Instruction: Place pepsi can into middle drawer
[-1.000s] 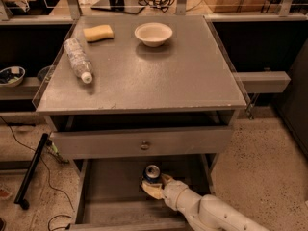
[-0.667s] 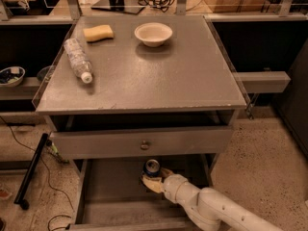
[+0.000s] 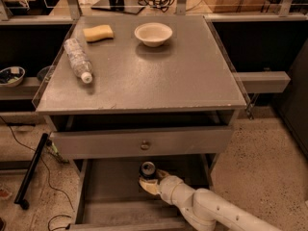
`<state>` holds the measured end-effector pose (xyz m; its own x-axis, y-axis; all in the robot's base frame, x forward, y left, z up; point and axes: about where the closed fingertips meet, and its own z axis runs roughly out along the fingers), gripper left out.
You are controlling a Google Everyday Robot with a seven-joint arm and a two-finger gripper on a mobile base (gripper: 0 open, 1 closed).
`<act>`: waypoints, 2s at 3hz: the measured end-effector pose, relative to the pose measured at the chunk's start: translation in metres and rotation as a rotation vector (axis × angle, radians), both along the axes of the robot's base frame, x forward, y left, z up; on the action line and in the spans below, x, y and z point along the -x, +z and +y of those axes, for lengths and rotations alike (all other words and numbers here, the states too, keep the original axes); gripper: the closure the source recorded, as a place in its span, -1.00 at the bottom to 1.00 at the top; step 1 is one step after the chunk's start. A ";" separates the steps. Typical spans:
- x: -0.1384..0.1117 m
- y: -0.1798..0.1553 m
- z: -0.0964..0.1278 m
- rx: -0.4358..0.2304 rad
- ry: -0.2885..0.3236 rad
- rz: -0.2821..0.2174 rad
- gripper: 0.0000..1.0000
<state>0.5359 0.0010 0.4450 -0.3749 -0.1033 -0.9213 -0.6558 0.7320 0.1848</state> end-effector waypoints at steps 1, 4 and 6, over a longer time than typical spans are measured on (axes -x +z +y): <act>0.000 0.000 0.000 0.001 0.000 0.000 1.00; 0.008 -0.010 0.009 0.061 0.015 -0.007 1.00; 0.019 -0.022 0.015 0.060 0.029 0.018 1.00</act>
Offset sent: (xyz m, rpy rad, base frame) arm -0.0031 0.0050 0.0000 -0.1065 -0.0437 0.0260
